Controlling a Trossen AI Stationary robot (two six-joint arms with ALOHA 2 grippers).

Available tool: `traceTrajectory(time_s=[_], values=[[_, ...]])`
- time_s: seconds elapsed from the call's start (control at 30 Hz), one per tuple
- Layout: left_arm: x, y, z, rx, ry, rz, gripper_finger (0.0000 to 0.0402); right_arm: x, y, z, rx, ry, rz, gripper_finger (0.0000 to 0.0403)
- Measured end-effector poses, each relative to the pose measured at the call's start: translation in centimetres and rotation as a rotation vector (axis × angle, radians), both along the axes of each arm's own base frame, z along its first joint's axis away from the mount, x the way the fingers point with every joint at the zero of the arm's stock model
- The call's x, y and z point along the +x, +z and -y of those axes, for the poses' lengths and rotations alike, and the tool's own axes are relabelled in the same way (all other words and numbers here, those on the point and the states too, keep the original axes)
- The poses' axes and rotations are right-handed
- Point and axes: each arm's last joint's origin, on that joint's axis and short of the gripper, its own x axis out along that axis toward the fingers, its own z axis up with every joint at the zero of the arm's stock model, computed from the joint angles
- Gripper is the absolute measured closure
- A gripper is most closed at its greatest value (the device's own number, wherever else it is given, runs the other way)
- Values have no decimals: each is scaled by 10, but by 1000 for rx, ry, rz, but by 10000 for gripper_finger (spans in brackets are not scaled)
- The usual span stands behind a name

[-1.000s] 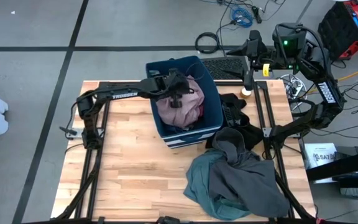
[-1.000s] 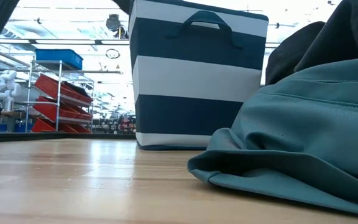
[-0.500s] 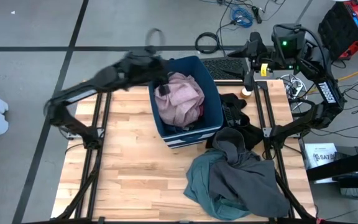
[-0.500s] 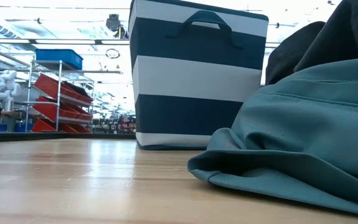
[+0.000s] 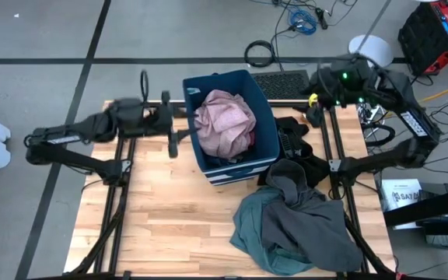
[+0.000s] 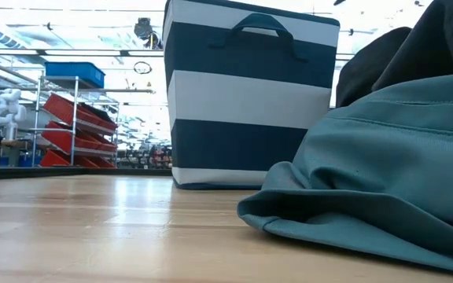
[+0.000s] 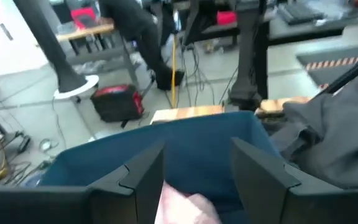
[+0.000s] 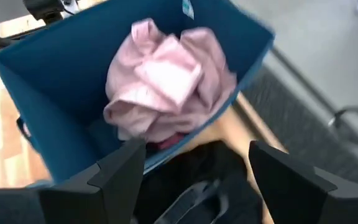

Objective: Sort clothes
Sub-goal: Put the gray cargo shorts into the blue laundry organizer

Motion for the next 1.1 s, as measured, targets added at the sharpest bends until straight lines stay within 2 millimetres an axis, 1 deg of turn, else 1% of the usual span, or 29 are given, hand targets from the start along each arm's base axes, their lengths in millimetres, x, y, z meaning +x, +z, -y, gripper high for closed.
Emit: traceTrajectory(time_s=[0.07,0.27,0.4,0.47,0.57,0.7,0.77,0.83,0.97,1.1], values=[[-1,-16,8,-8,-17,45,214,-7,-15,-7,64,-33,-2,129],[2,-54,28,-34,-56,135,214,-35,-59,-37,239,-73,15,129],[5,-73,41,-45,-98,171,214,-40,-89,-53,334,-54,87,129],[5,-79,46,-56,-77,181,214,-36,-105,-59,379,-24,134,129],[4,-87,50,-62,-6,176,214,-22,-132,-71,455,53,158,129],[4,-88,52,-50,66,172,214,-1,-171,-96,556,149,43,129],[4,-88,52,-48,66,166,214,5,-178,-110,579,171,0,129],[5,-91,53,-48,66,143,214,11,-179,-124,588,175,-17,129],[7,-96,53,-44,65,107,214,20,-182,-145,509,123,-53,129],[7,-96,53,-40,63,104,214,37,-204,-161,401,90,-145,129]])
